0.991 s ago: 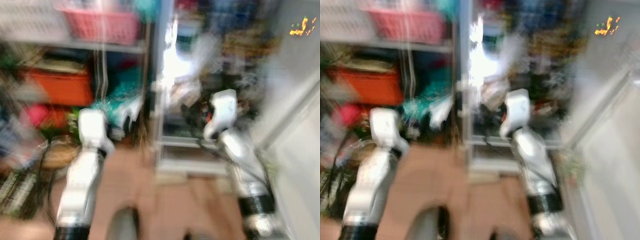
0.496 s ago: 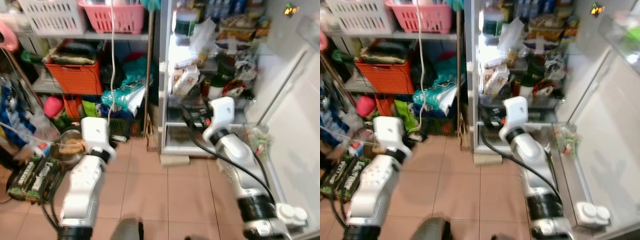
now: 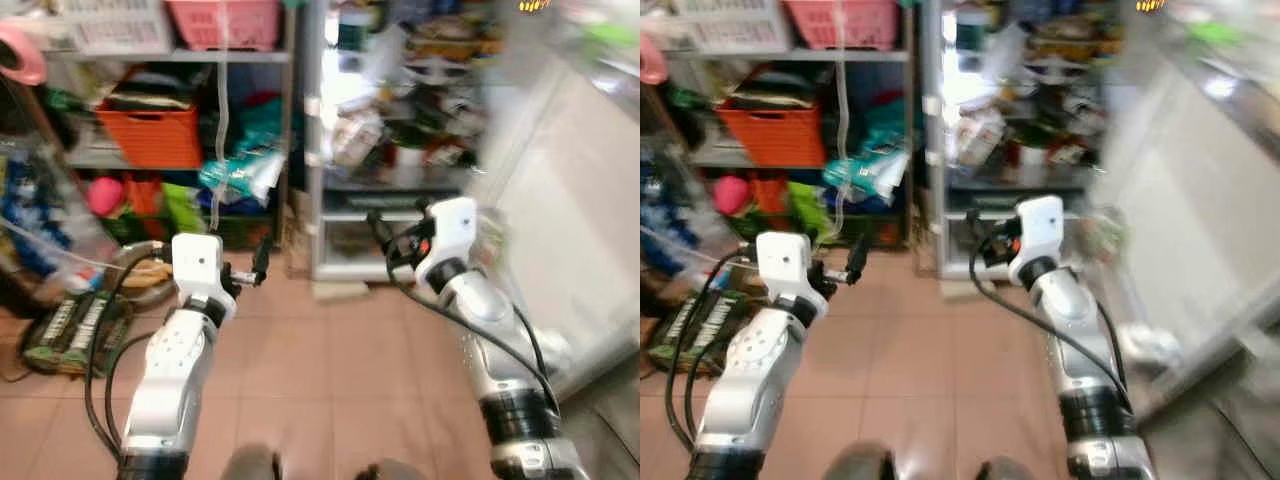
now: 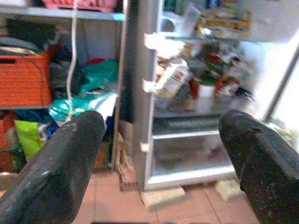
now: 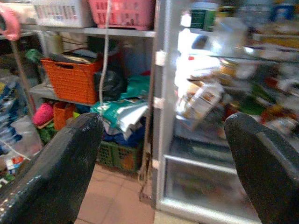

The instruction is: Restocking fridge

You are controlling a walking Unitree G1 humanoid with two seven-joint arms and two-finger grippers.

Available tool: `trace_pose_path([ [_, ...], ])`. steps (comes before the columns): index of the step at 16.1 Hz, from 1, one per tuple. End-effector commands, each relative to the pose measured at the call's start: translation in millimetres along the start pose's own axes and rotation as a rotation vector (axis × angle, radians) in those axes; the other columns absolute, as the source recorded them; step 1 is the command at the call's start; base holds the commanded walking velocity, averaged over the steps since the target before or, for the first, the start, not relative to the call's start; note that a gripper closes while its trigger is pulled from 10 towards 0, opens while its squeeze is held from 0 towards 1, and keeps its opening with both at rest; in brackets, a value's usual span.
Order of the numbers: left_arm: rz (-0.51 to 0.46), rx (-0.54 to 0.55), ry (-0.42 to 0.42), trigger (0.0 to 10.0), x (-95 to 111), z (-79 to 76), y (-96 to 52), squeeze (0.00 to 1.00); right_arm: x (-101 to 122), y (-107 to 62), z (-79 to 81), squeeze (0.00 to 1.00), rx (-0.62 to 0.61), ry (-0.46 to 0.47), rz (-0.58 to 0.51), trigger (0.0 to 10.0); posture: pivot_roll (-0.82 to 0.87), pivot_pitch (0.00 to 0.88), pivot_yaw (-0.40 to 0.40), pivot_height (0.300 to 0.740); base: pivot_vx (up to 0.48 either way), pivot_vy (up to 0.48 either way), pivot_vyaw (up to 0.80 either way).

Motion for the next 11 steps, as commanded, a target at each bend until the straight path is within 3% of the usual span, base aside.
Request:
trace_pose_path([
  [1,-0.015,0.007,0.016,10.0,4.6,2.0,0.6,0.00,3.3,0.5,-0.2,0.00,-0.003,-0.009,-0.009,10.0,0.08,0.019,-0.017,0.740,0.000,0.000,-0.80],
  [5,-0.026,0.014,0.001,10.0,3.2,4.2,-3.6,0.00,-8.0,-10.8,-9.1,0.00,-0.046,-0.023,0.035,10.0,0.06,0.032,-0.019,0.740,0.000,0.000,-0.75],
  [11,-0.048,0.057,-0.017,10.0,6.3,9.7,-3.6,0.00,-8.4,-12.0,-7.2,0.00,-0.038,-0.020,0.037,10.0,0.06,0.034,-0.020,0.740,0.000,0.000,0.00],
])
Point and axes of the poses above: a point about 5 cm out from each wrist's last joint towards the gripper, its own y axis pointing out of the wrist towards the gripper, its own x axis along the axis of the wrist's last joint, z = x × y, the point moved 1 cm from there along y, pointing out of the wrist towards the gripper, and after that the axes turned 9 degrees about -y, right-handed, at the moved point
